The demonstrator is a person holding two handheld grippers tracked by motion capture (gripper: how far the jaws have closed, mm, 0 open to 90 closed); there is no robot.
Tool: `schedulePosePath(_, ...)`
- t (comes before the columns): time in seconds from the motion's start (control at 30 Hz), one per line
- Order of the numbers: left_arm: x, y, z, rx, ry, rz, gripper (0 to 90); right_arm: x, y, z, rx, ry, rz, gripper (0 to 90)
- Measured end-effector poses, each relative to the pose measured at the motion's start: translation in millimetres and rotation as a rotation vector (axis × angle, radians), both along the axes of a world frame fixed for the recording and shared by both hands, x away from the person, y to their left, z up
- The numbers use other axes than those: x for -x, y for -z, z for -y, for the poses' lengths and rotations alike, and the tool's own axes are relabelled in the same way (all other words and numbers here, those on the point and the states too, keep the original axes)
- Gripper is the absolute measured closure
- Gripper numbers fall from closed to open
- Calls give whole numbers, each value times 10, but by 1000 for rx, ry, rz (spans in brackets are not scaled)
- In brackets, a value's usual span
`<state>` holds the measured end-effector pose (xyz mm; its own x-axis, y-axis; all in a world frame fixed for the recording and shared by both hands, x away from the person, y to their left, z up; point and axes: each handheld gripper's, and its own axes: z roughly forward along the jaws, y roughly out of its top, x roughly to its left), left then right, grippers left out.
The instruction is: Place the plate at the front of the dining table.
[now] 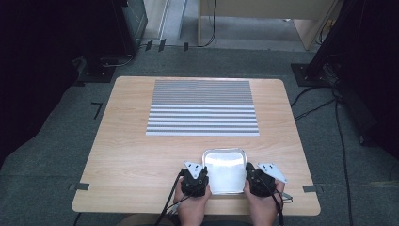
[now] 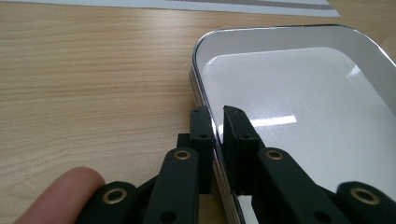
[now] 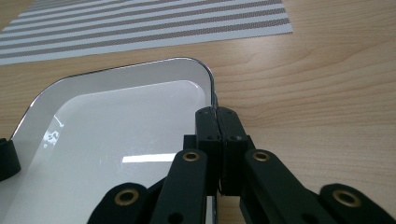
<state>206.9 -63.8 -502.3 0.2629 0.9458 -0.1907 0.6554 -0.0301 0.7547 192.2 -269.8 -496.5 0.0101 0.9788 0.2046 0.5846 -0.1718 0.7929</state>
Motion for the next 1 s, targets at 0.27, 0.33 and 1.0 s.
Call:
schedulePosePath(0.27, -7, 6, 23, 2, -22, 9, 850, 29, 28, -82, 35, 44, 12, 900)
schedulePosePath(0.33, -6, 8, 24, 0, -22, 12, 850, 35, 33, -90, 35, 50, 12, 900)
schedulePosePath(1.0, 12, -50, -26, 16, -20, 58, 900, 49, 24, -71, -1, 70, 30, 900)
